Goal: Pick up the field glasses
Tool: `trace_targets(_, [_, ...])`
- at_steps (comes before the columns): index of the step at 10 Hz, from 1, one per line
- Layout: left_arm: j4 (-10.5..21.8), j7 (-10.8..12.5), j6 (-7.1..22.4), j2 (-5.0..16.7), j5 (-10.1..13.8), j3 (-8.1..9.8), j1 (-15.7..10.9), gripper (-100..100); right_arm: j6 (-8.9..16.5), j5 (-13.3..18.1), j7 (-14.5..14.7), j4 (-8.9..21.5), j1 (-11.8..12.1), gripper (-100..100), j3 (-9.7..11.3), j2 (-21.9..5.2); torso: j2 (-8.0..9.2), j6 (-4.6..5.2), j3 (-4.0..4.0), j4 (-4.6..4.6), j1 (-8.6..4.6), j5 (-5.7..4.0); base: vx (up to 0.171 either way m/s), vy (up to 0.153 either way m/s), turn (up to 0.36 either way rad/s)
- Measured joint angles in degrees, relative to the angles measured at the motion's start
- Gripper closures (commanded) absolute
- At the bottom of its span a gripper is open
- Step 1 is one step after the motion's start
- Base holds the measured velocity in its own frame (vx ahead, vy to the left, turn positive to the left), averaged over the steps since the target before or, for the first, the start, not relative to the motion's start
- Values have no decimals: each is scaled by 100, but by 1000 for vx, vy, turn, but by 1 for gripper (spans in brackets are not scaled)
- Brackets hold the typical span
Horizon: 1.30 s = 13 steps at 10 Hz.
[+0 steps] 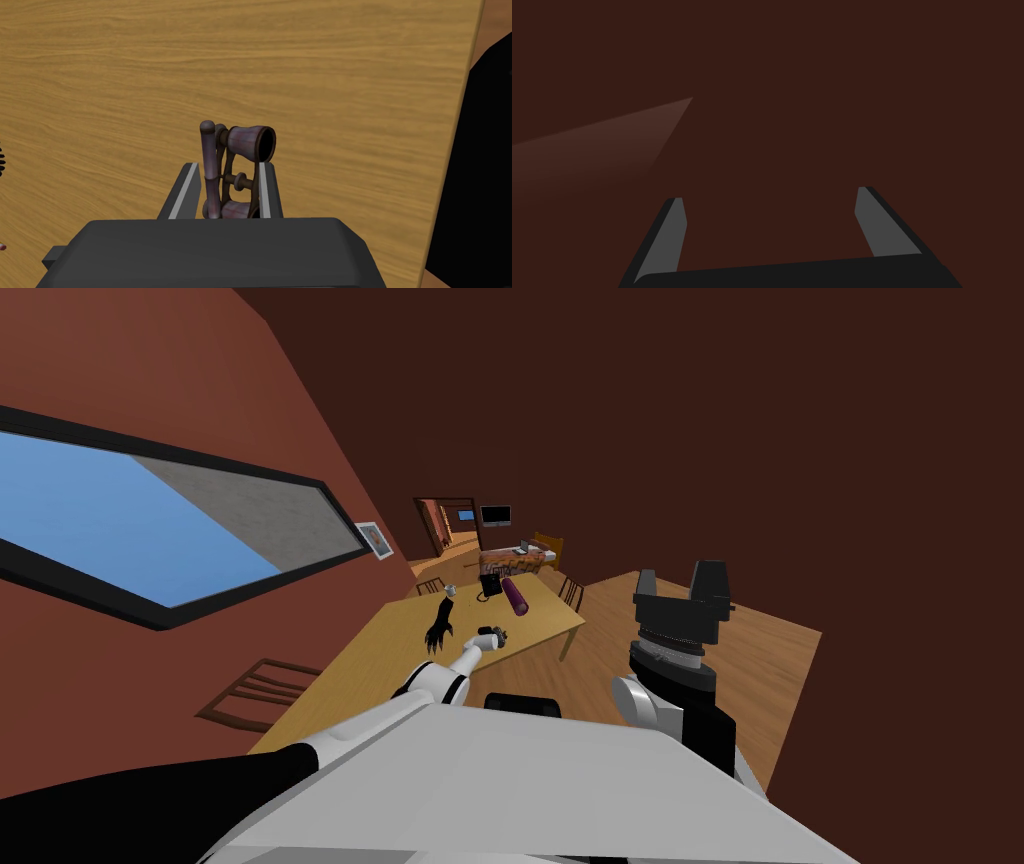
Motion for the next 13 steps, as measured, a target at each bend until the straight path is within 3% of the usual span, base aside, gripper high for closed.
trace_targets(8, [-867,477,378,330,74,-586,409,100,0,0,0,0,0,0,0,0,1,0,0,-1,1,-1,0,-13,11])
trace_targets(11, [-1303,721,575,440,7,-791,621,100,0,0,0,0,0,0,0,0,1,3,1,0,-2,0,1,-17,13])
trace_targets(13, [-1720,941,767,589,-2,-1036,849,100,0,0,0,0,0,0,0,0,3,0,0,-4,-5,-1,0,-27,24])
